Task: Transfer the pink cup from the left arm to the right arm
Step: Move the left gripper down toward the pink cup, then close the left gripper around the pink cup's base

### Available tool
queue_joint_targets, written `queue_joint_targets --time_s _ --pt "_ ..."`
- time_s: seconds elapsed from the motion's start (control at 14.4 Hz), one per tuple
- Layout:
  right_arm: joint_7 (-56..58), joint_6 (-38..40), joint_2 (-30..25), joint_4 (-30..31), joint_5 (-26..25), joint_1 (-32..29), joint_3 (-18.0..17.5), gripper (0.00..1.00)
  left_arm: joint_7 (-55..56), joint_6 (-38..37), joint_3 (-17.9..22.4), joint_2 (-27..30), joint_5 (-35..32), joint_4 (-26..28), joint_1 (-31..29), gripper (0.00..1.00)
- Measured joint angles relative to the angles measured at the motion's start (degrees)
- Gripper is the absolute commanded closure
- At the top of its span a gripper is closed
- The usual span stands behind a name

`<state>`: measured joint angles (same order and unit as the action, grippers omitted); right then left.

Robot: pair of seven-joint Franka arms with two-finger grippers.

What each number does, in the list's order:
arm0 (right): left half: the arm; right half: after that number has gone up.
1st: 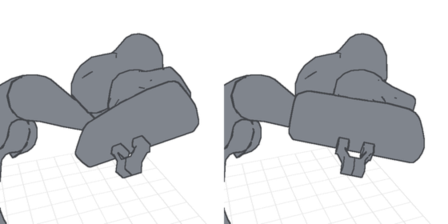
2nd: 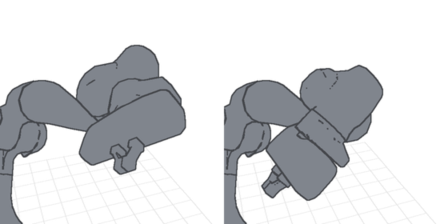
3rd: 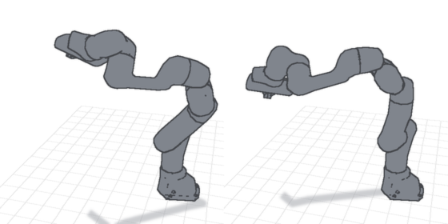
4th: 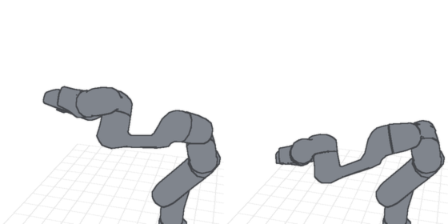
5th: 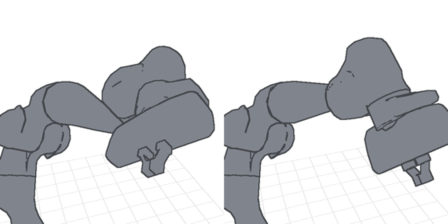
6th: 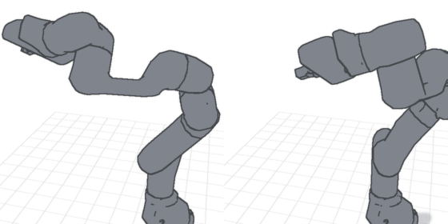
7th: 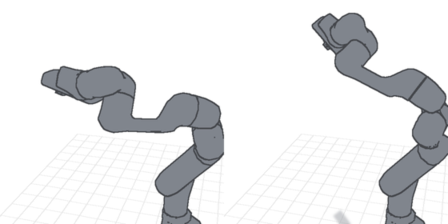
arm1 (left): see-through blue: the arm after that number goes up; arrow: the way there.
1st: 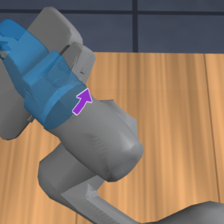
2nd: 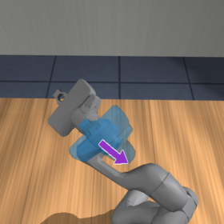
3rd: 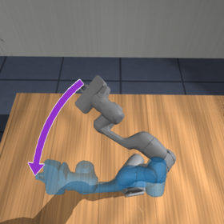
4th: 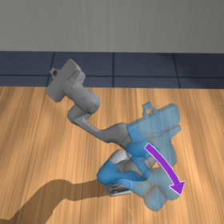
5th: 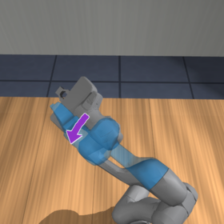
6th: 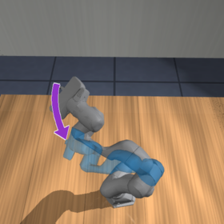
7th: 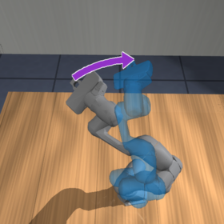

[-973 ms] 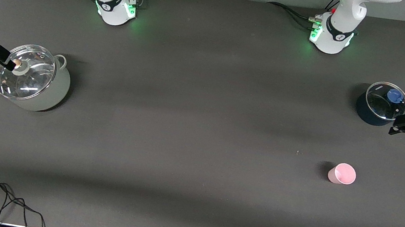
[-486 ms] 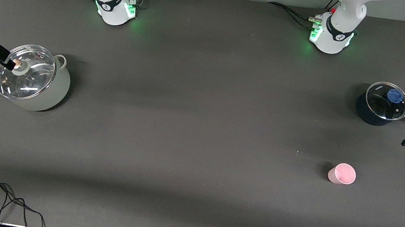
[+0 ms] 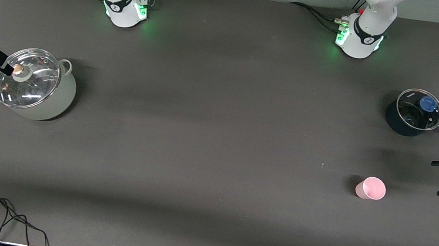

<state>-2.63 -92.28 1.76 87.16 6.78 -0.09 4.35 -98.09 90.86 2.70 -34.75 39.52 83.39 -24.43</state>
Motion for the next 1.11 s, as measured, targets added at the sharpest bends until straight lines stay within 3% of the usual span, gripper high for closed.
queue_joint_targets --time_s 0.63,1.11 --pt "0.0 0.1 0.0 -0.1 0.0 0.0 0.0 0.0 -38.2 3.9 0.0 -15.6 17.6 3.3 -4.9 0.01" --pt "0.0 2.4 0.3 -0.1 0.0 0.0 0.6 0.0 -51.6 4.8 -1.0 -21.2 27.9 5.1 -4.8 0.01"
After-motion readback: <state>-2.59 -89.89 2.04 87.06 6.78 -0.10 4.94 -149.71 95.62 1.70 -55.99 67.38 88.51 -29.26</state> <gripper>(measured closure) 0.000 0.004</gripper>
